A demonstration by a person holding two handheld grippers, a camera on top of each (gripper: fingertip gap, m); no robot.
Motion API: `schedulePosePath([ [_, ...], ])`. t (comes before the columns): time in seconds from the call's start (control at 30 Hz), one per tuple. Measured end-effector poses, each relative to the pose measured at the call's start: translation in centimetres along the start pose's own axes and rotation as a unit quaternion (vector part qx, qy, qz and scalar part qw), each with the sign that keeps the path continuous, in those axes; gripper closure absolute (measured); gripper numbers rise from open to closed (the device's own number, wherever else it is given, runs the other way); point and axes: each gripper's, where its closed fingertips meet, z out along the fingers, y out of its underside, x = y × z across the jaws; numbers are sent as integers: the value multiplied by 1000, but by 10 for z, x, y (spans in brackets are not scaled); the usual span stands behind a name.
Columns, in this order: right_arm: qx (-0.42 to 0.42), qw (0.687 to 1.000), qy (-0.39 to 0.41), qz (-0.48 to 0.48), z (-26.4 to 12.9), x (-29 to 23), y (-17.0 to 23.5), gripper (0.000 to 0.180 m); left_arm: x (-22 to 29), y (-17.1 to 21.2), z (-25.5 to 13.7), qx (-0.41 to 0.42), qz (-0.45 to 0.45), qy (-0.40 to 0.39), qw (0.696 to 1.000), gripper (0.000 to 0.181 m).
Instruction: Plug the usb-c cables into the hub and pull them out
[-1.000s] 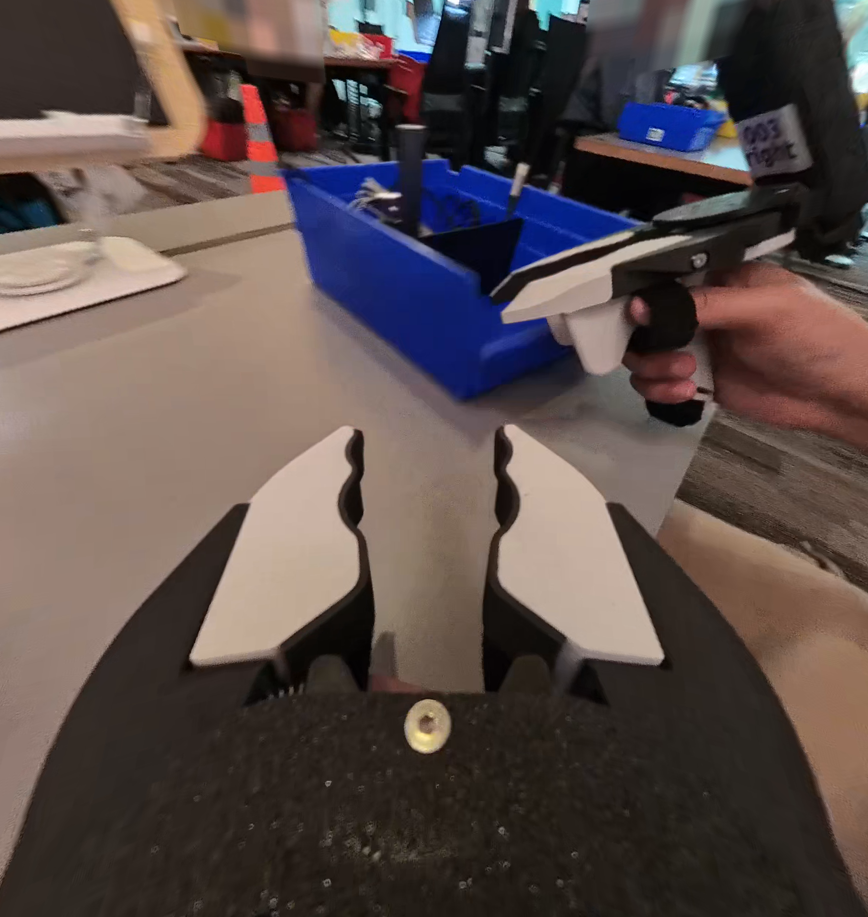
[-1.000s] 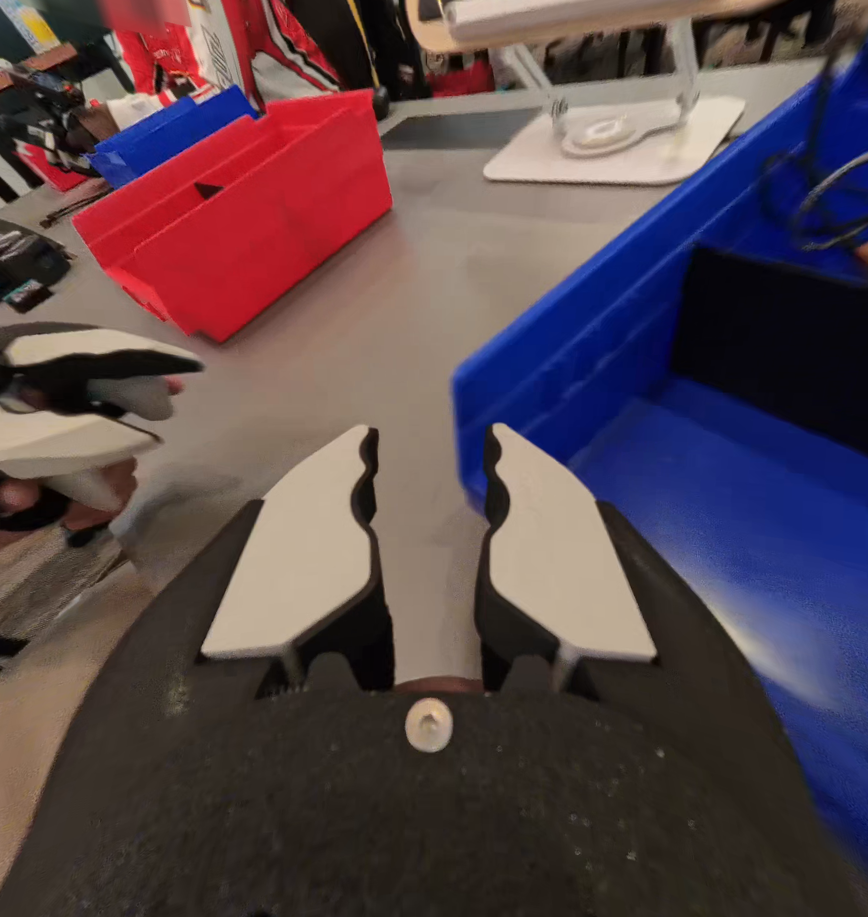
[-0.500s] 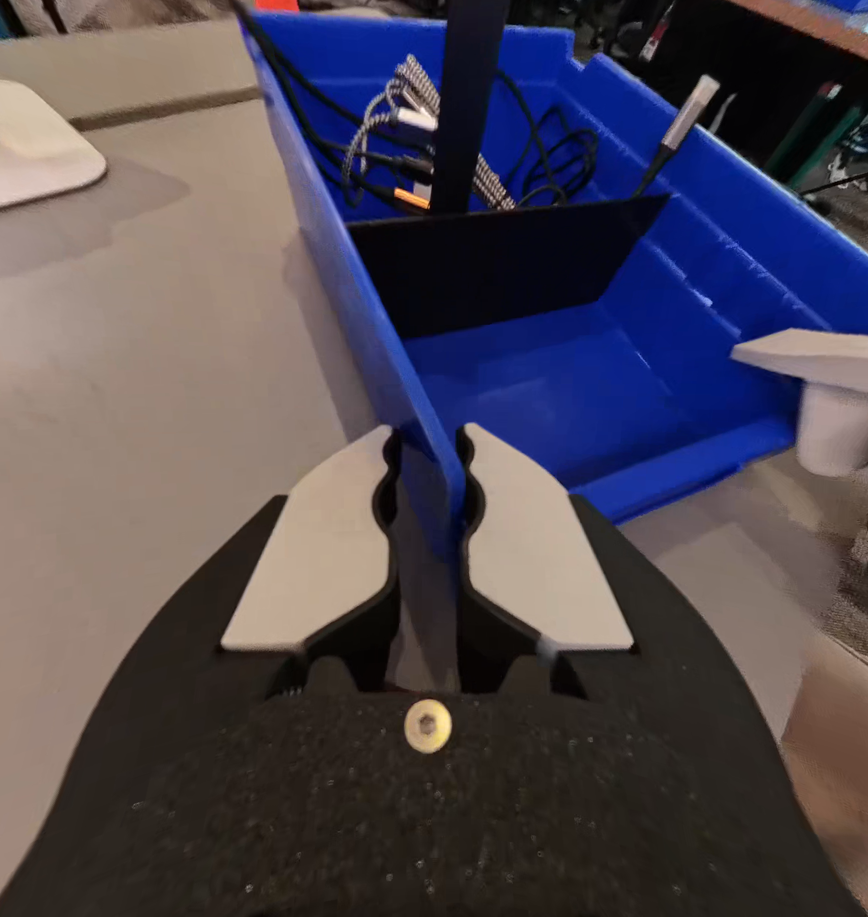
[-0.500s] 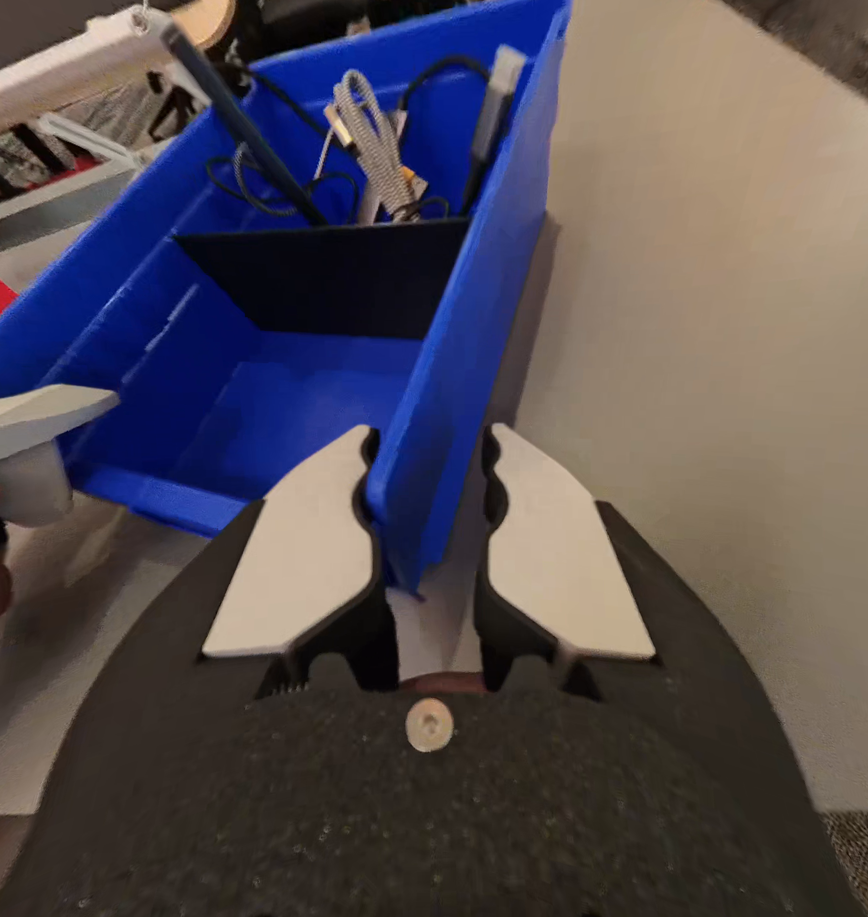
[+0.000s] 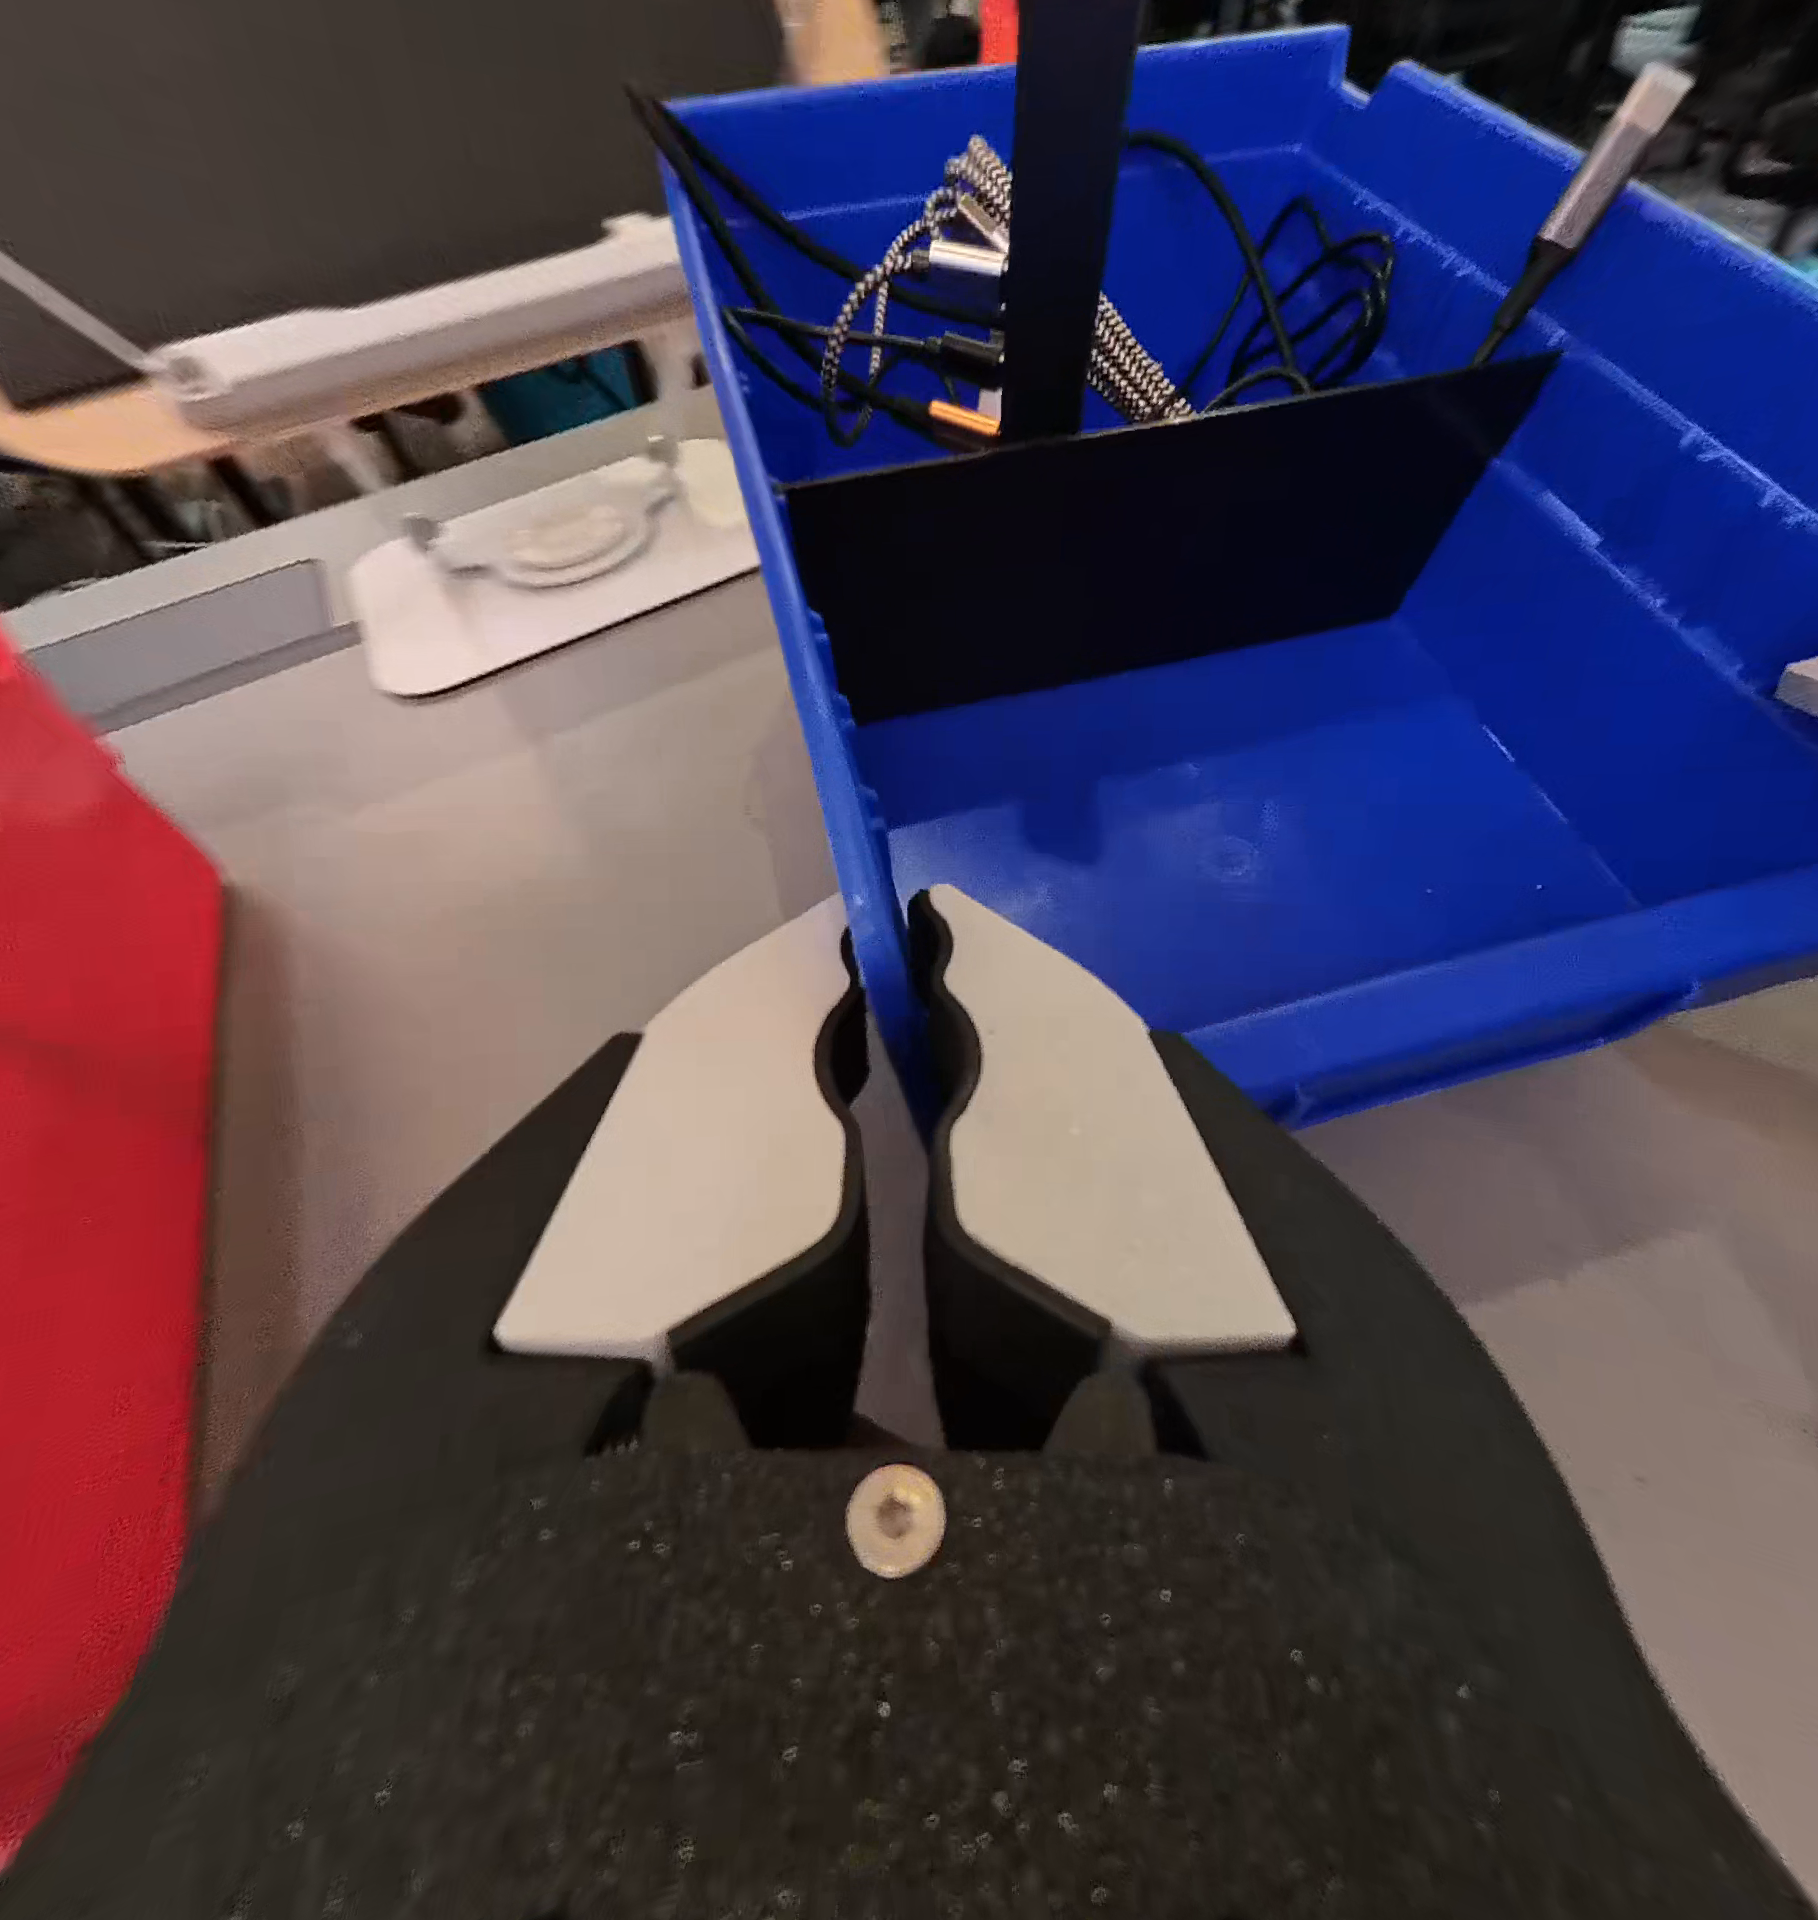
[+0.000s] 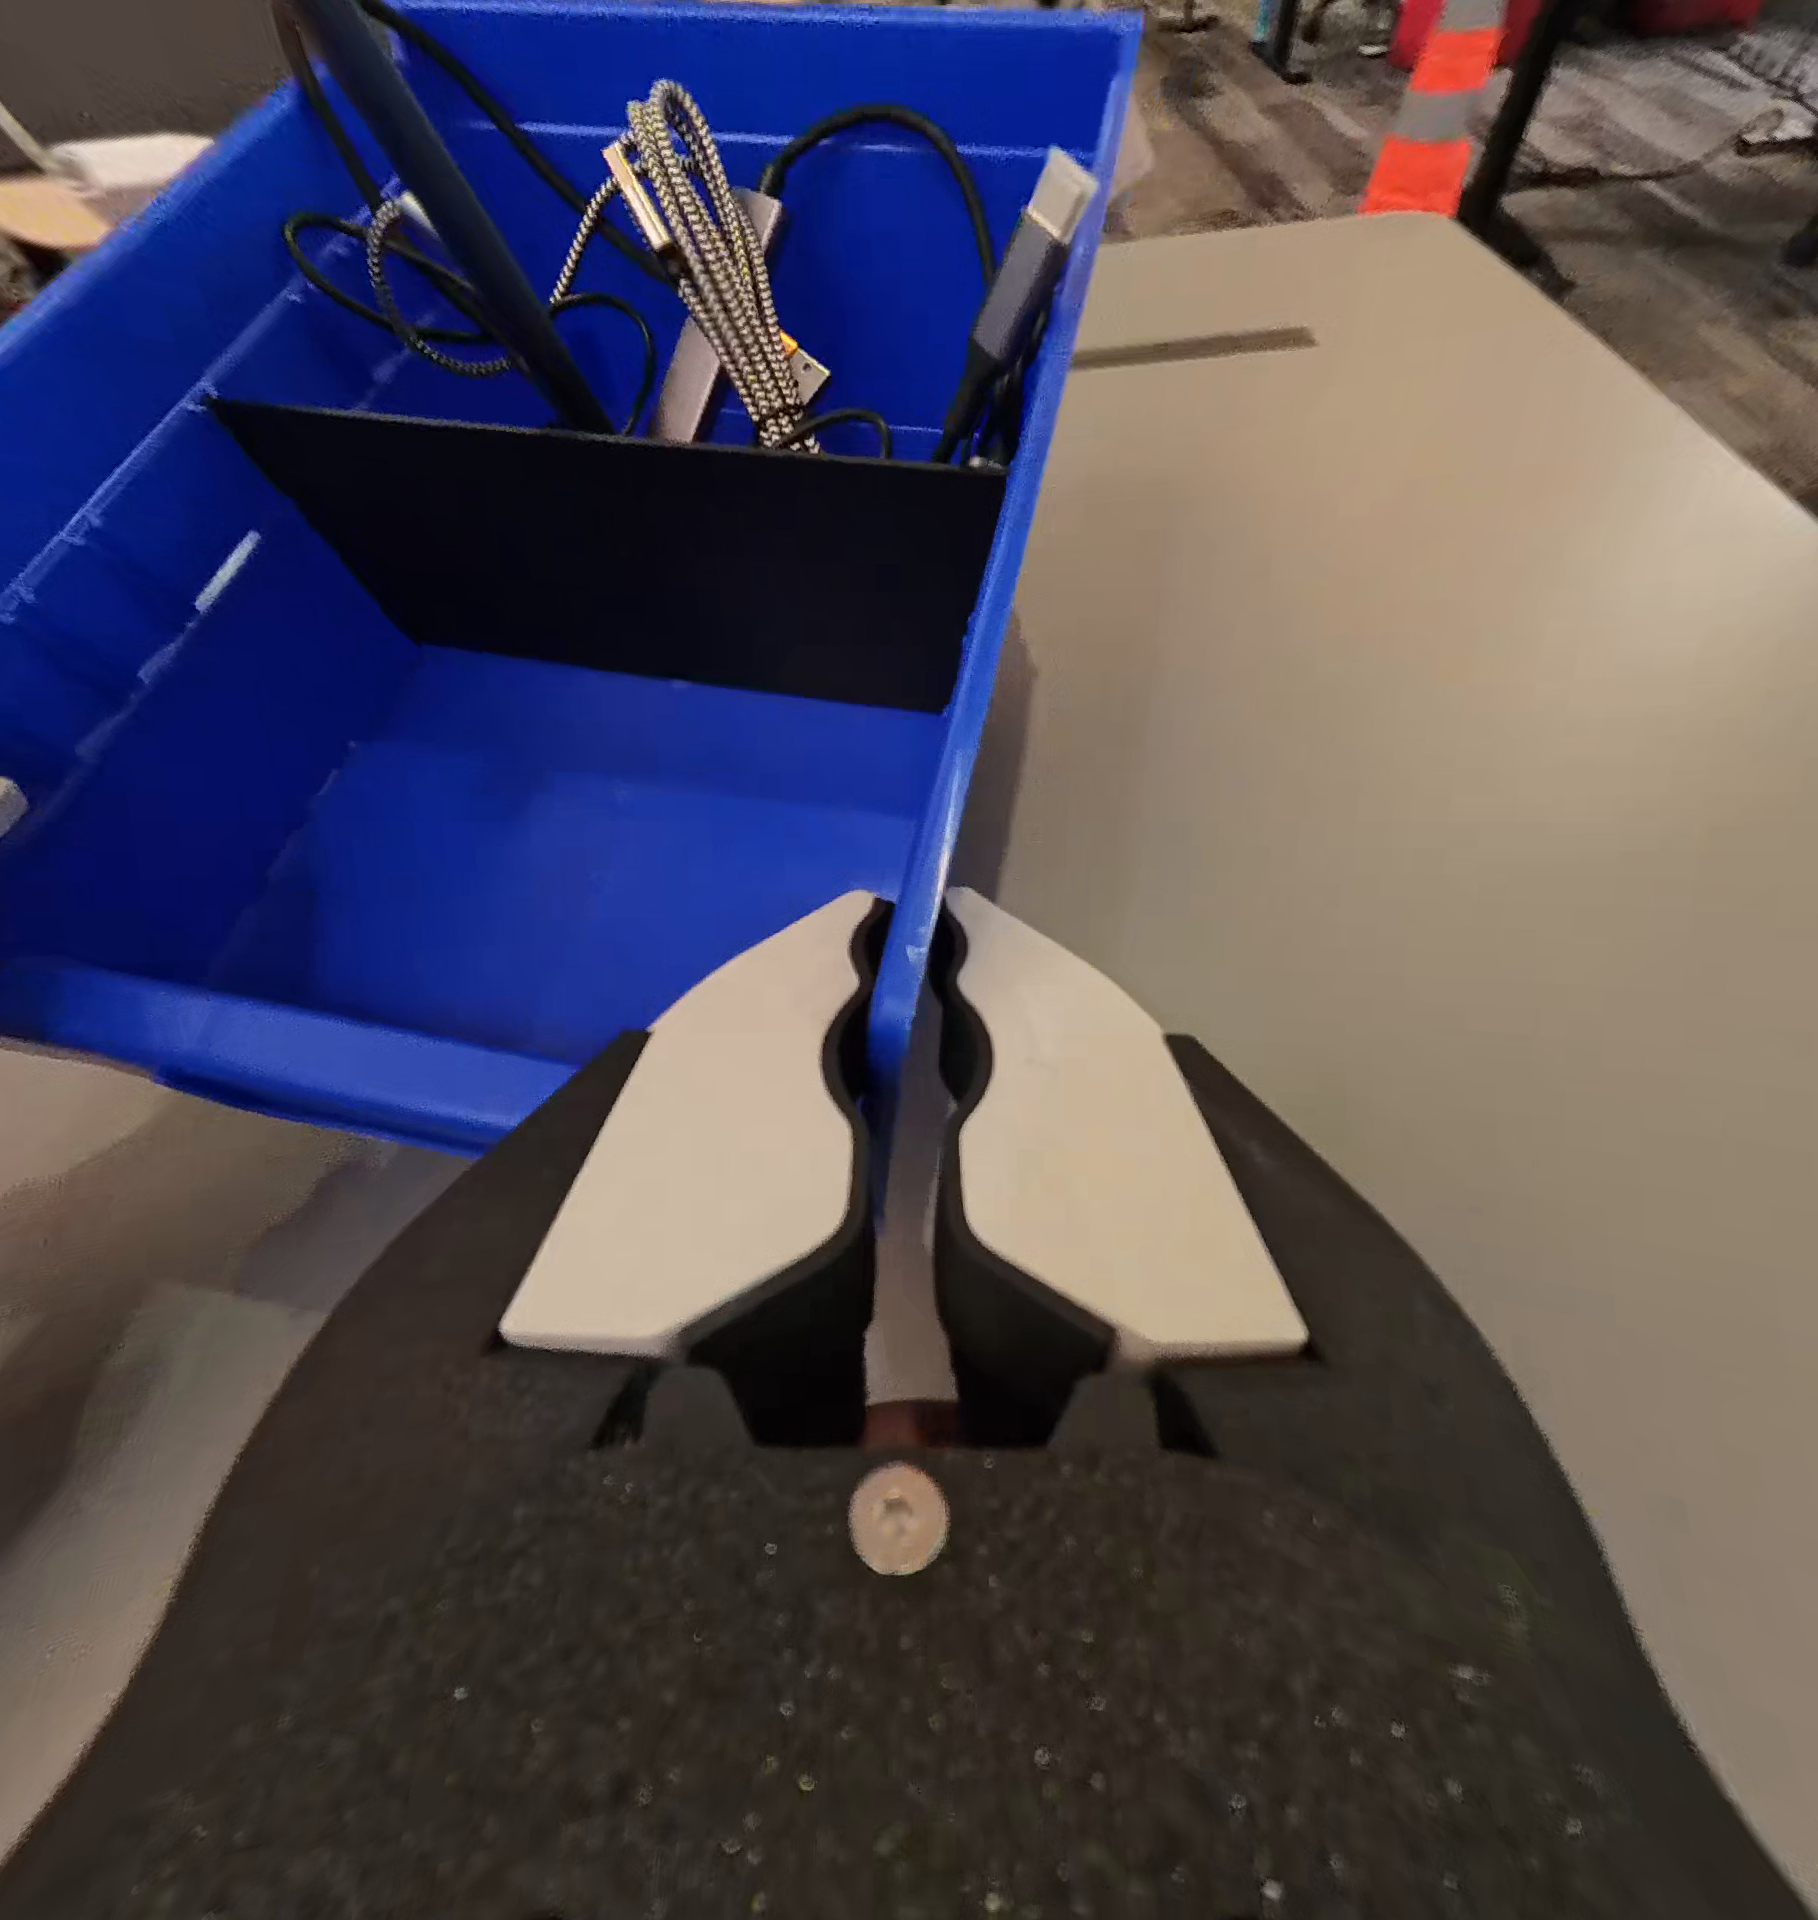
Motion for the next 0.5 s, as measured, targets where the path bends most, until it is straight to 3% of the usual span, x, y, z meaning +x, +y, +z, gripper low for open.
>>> schedulePosePath([
  [0.27, -39, 995, -82, -48, 49, -84, 7, 175, -79, 36, -26, -31, -44, -85, 995, 176],
  [0.5, -44, 992, -102, -67, 65, -104, 8, 175, -91, 58, -25, -57, -39, -48, 996, 168],
])
